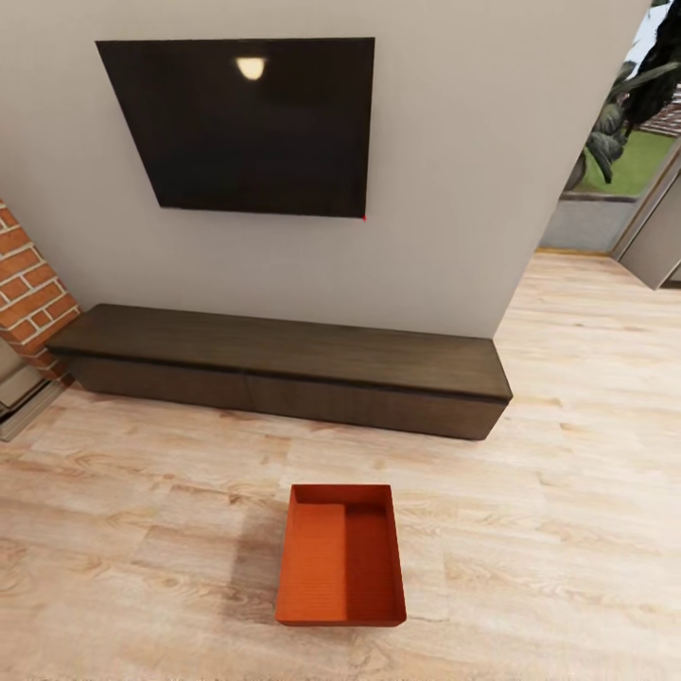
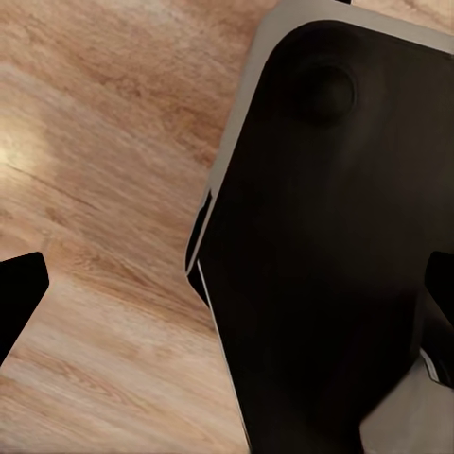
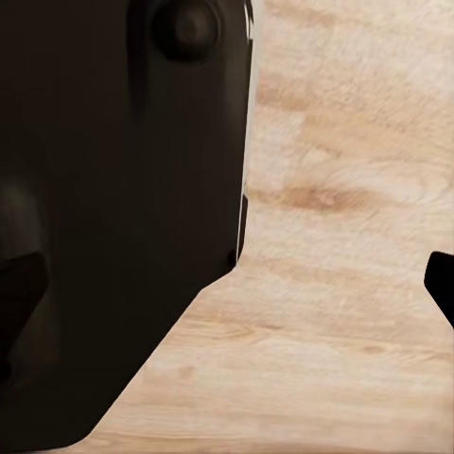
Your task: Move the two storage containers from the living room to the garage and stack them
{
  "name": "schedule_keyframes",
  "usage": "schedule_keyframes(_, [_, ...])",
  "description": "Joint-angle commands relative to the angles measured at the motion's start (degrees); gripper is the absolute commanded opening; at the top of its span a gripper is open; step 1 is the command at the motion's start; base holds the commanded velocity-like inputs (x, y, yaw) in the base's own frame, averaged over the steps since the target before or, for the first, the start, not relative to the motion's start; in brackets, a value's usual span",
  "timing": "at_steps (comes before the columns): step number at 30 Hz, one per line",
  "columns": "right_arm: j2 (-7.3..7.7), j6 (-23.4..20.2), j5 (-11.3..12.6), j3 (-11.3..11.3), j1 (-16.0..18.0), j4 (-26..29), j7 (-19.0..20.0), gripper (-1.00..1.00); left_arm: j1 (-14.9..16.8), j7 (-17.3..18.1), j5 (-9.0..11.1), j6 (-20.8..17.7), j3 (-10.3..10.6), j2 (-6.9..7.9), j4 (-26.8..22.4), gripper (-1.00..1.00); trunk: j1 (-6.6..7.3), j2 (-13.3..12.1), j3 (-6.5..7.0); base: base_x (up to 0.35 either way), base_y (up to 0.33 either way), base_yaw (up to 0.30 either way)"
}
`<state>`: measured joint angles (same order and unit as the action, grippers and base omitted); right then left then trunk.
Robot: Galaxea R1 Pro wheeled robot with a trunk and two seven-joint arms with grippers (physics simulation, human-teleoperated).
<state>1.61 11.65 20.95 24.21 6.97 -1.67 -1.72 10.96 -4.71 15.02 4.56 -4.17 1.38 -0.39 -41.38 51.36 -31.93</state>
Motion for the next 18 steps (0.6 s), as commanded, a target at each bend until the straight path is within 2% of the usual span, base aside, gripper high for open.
schedule_keyframes(1, [-0.03, 0.31, 0.40, 0.48, 0.06, -0.18, -0.04, 1.00, 0.03, -0.04, 0.01, 0.18, -0.40, -0.01, 0.04, 1.00, 0.00, 0.03, -0.14, 0.000, 0.000, 0.000])
schedule_keyframes(18, [-0.02, 0.31, 0.40, 0.48, 0.06, -0.18, -0.04, 1.00, 0.03, -0.04, 0.01, 0.18, -0.40, 0.03, 0.04, 1.00, 0.00, 0.03, -1.70, 0.000, 0.000, 0.000])
